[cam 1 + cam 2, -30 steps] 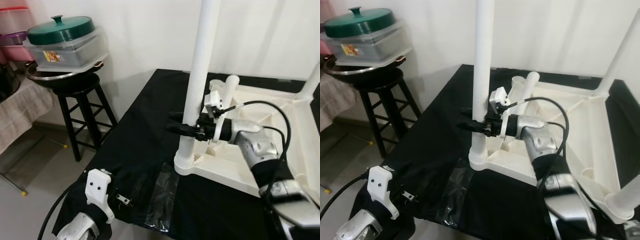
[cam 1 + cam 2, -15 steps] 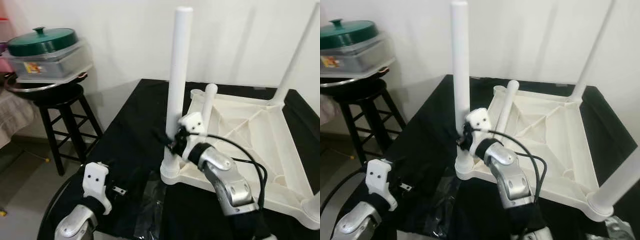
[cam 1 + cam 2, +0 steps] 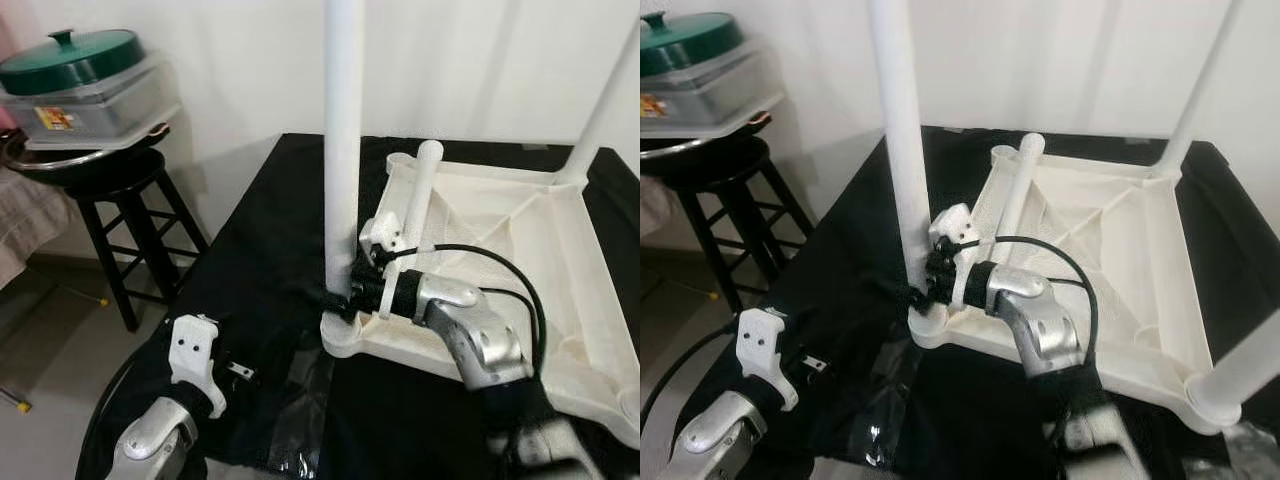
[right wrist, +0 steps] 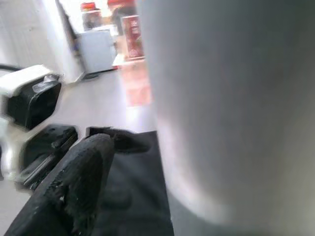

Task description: Building children table

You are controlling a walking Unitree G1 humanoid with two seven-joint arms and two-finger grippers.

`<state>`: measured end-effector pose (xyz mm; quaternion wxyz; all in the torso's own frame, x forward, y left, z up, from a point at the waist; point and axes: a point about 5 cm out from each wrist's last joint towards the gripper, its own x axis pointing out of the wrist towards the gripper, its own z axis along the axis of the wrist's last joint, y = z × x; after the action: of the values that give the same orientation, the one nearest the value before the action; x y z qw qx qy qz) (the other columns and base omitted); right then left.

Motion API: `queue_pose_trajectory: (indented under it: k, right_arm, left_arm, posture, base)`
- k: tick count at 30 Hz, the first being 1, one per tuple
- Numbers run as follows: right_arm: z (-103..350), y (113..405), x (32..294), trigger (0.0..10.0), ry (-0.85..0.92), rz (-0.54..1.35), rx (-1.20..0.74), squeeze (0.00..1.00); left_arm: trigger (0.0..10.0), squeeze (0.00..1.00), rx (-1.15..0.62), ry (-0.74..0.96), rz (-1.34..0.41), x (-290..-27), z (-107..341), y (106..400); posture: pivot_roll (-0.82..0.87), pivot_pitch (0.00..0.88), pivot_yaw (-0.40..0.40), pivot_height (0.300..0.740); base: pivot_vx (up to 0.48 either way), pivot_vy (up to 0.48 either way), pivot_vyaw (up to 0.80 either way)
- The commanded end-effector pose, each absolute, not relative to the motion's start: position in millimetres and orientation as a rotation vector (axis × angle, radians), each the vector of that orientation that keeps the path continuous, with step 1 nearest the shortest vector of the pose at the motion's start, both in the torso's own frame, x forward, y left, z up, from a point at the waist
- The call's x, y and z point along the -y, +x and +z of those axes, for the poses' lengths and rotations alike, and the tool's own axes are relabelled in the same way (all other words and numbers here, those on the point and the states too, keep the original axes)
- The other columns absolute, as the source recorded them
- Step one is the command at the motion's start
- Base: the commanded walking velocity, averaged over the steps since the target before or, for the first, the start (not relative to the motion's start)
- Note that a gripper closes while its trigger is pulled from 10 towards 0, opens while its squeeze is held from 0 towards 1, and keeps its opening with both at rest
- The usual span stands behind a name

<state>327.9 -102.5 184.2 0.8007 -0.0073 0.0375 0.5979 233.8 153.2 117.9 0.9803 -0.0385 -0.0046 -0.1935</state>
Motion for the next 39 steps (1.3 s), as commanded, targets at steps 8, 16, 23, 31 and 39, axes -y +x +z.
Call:
queue_pose_trajectory:
  k: [8,16,23,31,39]
  right_arm:
    - [186.2,346.6,95.7,0.0,0.021,1.453,-0.141,0.0]
    - [183.0,349.3,96.6,0.0,0.071,1.492,-0.177,0.0]
    - [148.2,339.2,113.6,0.0,0.007,1.385,-0.247,0.0]
    - [113.9,319.3,82.8,0.0,-0.047,0.76,-0.252,0.0]
    - [106.3,311.4,88.6,0.0,-0.026,0.695,-0.314,0.0]
  left_arm:
    - [10.0,0.0,-0.016,-0.072,-0.384,-154.3,110.2,234.4]
    - [10.0,0.0,-0.014,-0.079,-0.384,-153.7,109.6,234.3]
    - [10.0,0.0,-0.008,-0.09,-0.385,-153.7,110.2,233.6]
    - [10.0,0.0,-0.002,-0.093,-0.378,-158.5,112.1,231.6]
    - [10.0,0.0,-0.004,-0.1,-0.393,-160.3,112.6,233.5]
  posture:
    - [0.0,0.0,0.033,0.74]
    - [0.0,0.0,0.025,0.74]
    - [0.0,0.0,0.02,0.74]
    - [-0.05,0.008,0.043,0.74]
    - [-0.03,0.005,0.041,0.74]
  base:
    - [0.0,0.0,0.0]
    - [0.0,0.0,0.0]
    - [0.0,0.0,0.0]
    - [0.0,0.0,0.0]
    - [0.0,0.0,0.0]
